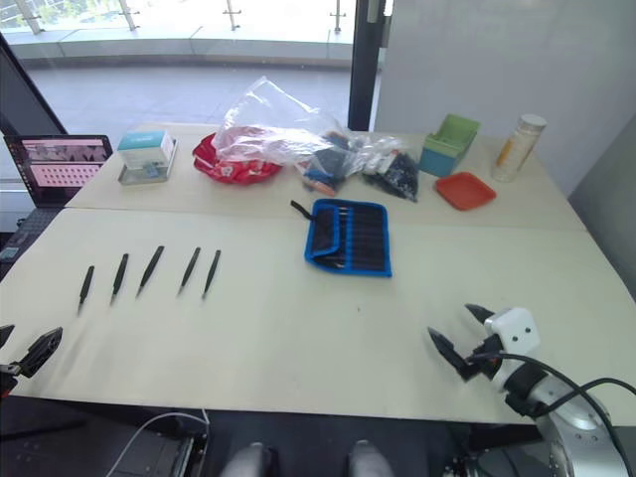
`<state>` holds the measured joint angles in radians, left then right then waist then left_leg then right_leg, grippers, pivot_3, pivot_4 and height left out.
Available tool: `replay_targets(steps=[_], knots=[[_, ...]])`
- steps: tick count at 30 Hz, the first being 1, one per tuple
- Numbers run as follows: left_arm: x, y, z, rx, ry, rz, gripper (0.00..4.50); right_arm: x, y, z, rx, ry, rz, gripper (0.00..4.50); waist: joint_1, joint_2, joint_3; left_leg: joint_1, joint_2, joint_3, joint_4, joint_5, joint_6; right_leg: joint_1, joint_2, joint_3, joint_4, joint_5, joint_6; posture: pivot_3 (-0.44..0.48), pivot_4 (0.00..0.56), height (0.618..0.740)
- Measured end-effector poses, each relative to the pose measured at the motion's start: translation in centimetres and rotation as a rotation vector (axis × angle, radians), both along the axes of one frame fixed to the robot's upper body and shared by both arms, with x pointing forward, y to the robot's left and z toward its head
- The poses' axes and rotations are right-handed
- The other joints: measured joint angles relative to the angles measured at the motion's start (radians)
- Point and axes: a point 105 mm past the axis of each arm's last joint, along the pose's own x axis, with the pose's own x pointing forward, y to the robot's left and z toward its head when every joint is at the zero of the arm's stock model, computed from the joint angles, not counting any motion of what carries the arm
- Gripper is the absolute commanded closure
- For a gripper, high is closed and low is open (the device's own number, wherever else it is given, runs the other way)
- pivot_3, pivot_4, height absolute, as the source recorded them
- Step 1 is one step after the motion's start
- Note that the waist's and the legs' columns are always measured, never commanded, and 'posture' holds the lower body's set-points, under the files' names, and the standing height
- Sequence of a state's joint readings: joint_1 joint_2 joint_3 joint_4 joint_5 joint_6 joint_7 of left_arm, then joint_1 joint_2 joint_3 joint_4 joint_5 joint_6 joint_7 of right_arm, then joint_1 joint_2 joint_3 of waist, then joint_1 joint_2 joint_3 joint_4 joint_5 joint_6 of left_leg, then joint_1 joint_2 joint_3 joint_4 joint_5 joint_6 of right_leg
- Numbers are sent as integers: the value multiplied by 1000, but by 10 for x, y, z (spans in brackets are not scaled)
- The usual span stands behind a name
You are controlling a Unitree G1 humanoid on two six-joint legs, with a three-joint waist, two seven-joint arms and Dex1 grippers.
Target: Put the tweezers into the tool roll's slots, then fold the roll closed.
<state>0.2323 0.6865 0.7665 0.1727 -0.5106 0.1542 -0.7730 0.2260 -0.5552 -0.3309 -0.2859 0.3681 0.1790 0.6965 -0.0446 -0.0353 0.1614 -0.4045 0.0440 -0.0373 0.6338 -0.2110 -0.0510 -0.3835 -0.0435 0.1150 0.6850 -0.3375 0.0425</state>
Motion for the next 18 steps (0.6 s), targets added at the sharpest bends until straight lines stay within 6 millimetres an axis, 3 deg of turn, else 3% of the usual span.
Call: replay_targets(steps=[3,7,10,13,18], knots=[[-1,-2,-1,-7,2,-10,0,1,4,2,41,-1,-18,31,-1,0,0,0,0,0,0,0,0,0,0,0,1,0,0,0,150,723],[3,-25,-4,-53,-20,-92,0,5,28,10,132,-3,-8,31,-1,0,0,0,0,-1,1,0,0,0,0,0,2,0,0,0,150,723],[9,-48,-5,-65,-25,-160,0,12,49,14,172,4,-7,31,-1,-1,-1,0,0,-2,2,0,0,0,0,-1,2,0,0,0,150,723],[16,-83,-3,-94,-37,-279,0,21,76,15,214,28,-3,31,-1,-1,-1,-1,0,-2,2,0,0,0,0,-1,3,0,0,0,150,723],[20,-119,2,-107,-39,-413,0,39,107,24,304,35,-25,31,-3,-1,-1,-1,-1,-4,3,0,0,-1,0,-1,5,0,0,0,150,723]])
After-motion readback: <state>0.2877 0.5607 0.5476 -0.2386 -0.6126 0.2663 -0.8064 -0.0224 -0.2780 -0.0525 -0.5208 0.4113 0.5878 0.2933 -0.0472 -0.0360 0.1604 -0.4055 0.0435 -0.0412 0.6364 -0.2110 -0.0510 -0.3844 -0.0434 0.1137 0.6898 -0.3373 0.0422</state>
